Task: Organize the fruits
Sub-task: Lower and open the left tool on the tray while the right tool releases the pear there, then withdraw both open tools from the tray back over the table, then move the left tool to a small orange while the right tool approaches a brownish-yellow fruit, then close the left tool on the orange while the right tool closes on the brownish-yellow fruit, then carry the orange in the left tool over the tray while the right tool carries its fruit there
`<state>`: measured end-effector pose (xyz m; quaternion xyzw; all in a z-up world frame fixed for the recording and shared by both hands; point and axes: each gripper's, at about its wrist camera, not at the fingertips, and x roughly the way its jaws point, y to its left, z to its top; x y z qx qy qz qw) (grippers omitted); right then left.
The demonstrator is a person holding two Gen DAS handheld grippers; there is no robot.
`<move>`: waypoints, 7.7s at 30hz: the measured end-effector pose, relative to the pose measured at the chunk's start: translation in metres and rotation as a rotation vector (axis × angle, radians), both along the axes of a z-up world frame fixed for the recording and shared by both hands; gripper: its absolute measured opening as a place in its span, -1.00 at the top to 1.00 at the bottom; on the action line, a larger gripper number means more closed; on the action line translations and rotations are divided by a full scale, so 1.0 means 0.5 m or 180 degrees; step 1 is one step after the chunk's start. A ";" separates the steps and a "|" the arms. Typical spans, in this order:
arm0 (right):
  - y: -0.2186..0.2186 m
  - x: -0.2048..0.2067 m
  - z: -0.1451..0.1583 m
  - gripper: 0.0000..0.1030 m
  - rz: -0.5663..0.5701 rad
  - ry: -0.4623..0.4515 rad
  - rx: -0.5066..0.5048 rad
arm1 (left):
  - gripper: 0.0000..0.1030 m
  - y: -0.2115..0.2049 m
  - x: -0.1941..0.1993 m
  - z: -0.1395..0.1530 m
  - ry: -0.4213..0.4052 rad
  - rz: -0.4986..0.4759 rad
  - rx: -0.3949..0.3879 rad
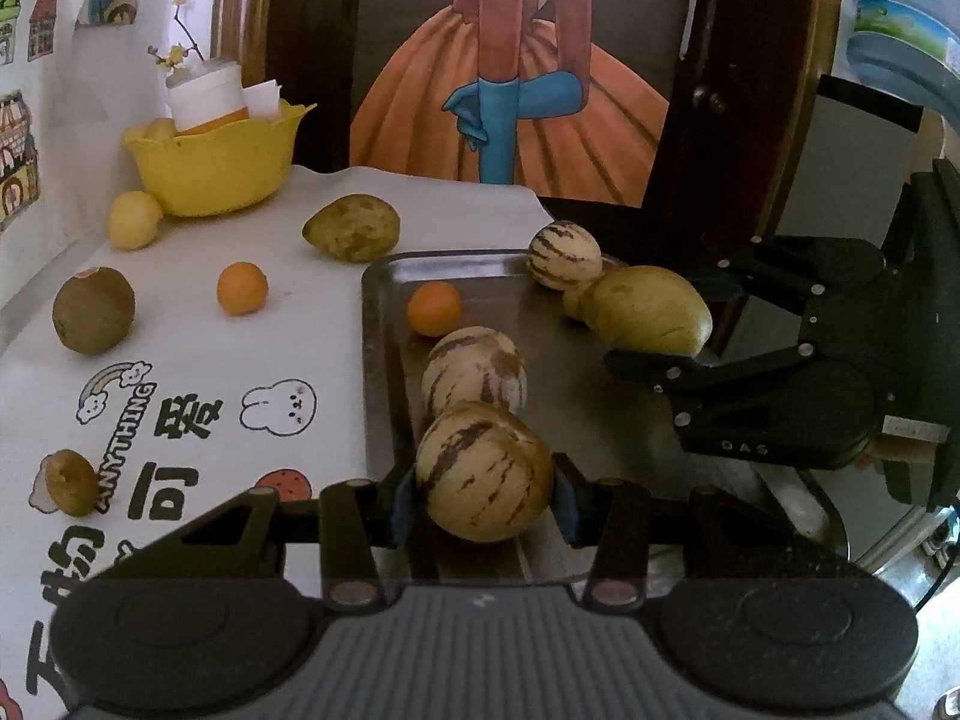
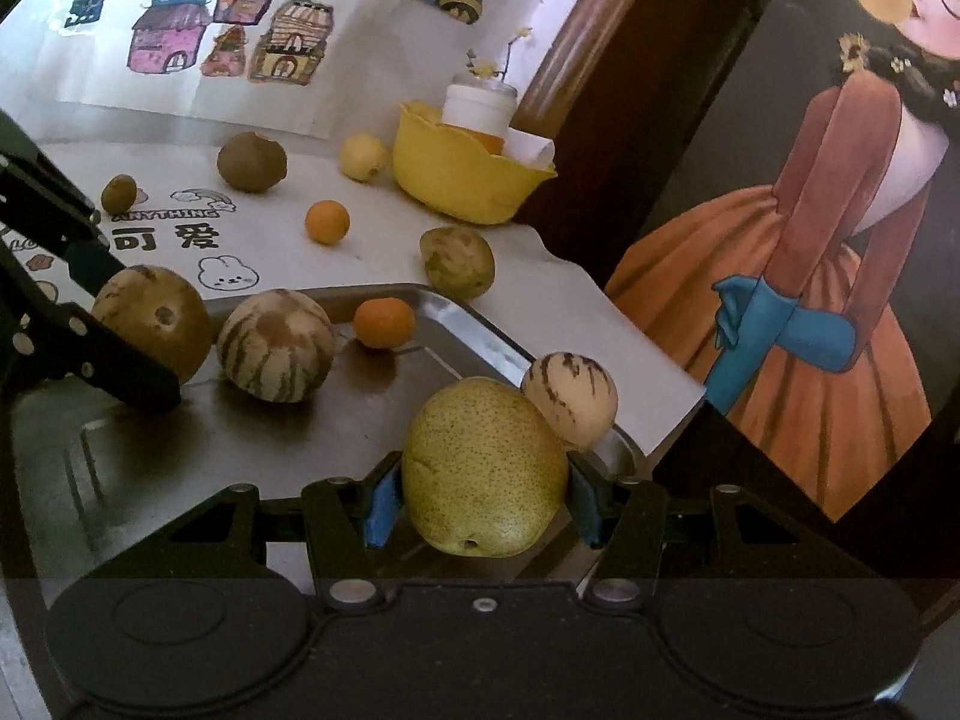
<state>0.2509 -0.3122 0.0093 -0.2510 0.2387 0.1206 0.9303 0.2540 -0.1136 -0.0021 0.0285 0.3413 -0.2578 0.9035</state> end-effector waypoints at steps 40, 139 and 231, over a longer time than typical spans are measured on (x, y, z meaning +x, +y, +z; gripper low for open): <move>-0.002 -0.006 -0.003 -0.43 0.0011 0.0070 0.0153 | -0.18 -0.006 -0.013 0.005 -0.0008 0.0028 0.0037; 0.084 0.491 0.049 -0.90 -0.0558 0.1565 0.1737 | -0.99 0.119 0.268 0.066 -0.0172 0.0891 0.0344; -0.026 0.121 0.182 -0.13 0.0040 0.0922 0.2346 | 0.28 0.074 0.049 0.165 -0.0373 0.0807 -0.0328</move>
